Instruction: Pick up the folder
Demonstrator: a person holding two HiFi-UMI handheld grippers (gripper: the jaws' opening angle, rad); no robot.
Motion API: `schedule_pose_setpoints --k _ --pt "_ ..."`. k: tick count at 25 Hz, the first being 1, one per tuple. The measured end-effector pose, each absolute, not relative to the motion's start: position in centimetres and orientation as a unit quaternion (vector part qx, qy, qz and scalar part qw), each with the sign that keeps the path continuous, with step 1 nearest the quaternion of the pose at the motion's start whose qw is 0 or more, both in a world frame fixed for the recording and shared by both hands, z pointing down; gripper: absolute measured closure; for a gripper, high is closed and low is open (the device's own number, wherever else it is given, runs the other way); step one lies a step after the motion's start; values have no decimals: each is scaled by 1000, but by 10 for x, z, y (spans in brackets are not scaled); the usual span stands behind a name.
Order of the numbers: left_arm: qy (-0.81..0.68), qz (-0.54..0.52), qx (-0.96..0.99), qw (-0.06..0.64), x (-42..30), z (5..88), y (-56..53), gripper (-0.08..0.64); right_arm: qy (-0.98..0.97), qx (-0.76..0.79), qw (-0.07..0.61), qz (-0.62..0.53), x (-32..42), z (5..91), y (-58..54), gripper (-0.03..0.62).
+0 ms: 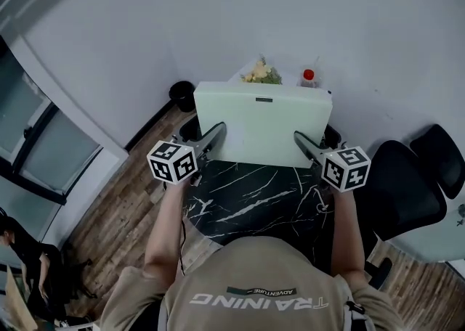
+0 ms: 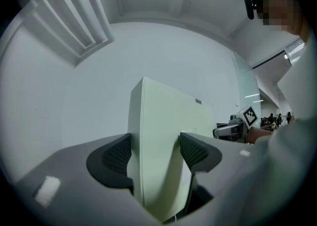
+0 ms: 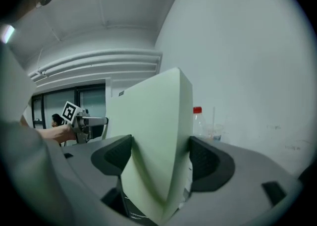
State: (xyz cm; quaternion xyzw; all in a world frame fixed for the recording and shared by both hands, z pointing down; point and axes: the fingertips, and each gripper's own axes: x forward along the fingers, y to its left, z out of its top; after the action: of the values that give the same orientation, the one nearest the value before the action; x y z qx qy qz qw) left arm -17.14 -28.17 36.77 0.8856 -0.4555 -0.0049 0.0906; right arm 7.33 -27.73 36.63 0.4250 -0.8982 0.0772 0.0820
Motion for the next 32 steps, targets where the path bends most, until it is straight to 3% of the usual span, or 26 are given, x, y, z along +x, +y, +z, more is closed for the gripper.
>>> schedule_pose_setpoints --k 8,32 --pt "-455 -25 889 34 -173 298 -288 247 -903 426 55 19 72 301 -286 262" --pt "-456 -53 888 -35 -162 196 -320 247 -903 426 11 -51 82 201 -319 262"
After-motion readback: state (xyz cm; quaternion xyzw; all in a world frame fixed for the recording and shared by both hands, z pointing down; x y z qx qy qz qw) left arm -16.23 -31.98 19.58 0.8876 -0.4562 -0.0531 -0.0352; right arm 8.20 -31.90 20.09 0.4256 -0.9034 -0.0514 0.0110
